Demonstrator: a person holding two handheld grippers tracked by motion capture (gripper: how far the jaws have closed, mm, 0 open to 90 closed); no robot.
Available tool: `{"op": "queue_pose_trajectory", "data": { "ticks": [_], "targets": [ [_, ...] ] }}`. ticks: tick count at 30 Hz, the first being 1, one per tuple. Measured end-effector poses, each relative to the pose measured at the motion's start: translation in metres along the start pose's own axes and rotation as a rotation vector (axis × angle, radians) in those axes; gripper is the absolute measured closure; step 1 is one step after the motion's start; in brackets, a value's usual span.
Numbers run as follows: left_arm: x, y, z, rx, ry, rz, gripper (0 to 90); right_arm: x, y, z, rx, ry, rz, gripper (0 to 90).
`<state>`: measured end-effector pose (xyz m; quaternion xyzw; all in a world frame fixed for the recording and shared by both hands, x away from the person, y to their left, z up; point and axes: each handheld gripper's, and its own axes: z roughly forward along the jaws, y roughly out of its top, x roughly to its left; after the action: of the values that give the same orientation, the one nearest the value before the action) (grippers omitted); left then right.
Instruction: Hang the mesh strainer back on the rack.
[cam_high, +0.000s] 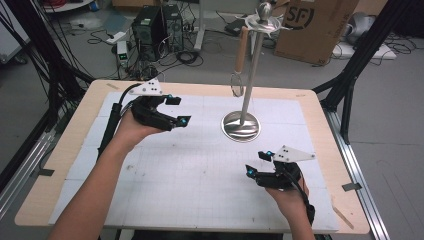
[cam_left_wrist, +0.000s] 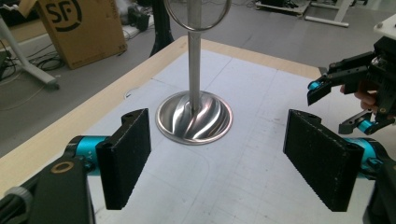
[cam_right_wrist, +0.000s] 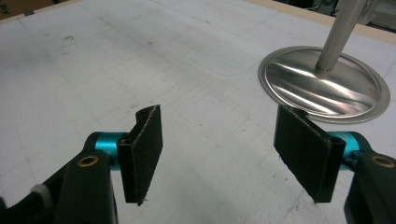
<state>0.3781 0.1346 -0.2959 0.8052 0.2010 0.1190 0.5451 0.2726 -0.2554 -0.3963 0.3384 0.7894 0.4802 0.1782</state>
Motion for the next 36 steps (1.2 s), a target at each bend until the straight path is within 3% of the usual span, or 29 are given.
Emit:
{"op": "queue_pose_trajectory", "data": {
  "ticks": [6,10,22,29,36],
  "targets": [
    [-0.005,-0.016,-0.004,-0.002,0.01,-0.002,22.7,0.001,0.001,0.003,0.003,0.005,-0.01,31.9],
    [-0.008,-0.027,-0.005,0.017,0.042,0.003,22.6,0.002,0.001,0.003,0.002,0.007,-0.005,31.9],
    [-0.014,-0.056,-0.017,0.013,0.049,-0.013,21.1,0.0,0.0,0.001,0.004,0.001,-0.001,31.9],
    [-0.02,-0.073,-0.025,-0.006,0.059,-0.033,20.0,0.0,0.0,0.001,0.006,0.003,-0.008,31.9],
    [-0.022,-0.094,-0.027,0.006,0.073,-0.057,18.9,0.0,0.0,0.002,0.009,0.0,-0.003,31.9]
  ]
}}
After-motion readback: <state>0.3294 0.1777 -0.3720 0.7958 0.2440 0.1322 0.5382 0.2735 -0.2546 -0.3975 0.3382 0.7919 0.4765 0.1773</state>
